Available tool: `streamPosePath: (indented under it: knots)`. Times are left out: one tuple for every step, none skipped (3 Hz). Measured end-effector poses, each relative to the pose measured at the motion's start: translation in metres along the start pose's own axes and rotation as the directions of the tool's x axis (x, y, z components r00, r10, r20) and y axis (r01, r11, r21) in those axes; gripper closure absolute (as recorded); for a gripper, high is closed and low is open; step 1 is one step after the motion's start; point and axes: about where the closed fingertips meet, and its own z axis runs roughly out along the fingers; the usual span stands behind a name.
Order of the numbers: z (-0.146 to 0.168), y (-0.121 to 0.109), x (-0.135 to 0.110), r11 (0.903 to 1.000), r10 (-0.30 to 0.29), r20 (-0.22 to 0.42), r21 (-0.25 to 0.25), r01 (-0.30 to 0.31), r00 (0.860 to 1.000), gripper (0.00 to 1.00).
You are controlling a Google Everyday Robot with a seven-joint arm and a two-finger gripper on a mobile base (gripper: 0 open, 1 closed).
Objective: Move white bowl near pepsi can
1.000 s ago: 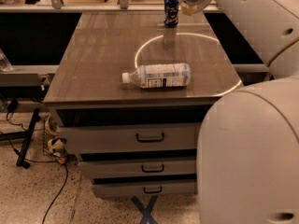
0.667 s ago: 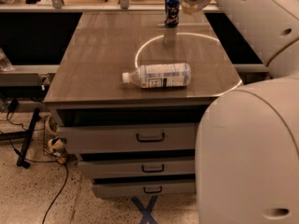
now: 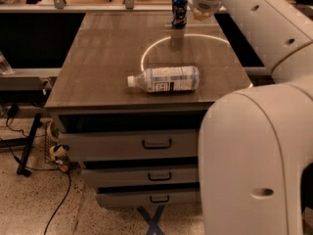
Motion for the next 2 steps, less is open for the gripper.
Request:
streamPosePath:
  knots:
    - [0.046, 0.001, 0.017, 0.9965, -0.073, 0.008, -0.041, 0.073, 0.997, 1.0]
    - [0.069, 0.012, 0.016, 0.9847, -0.145, 0.058, -0.089, 0.15, 0.988, 1.0]
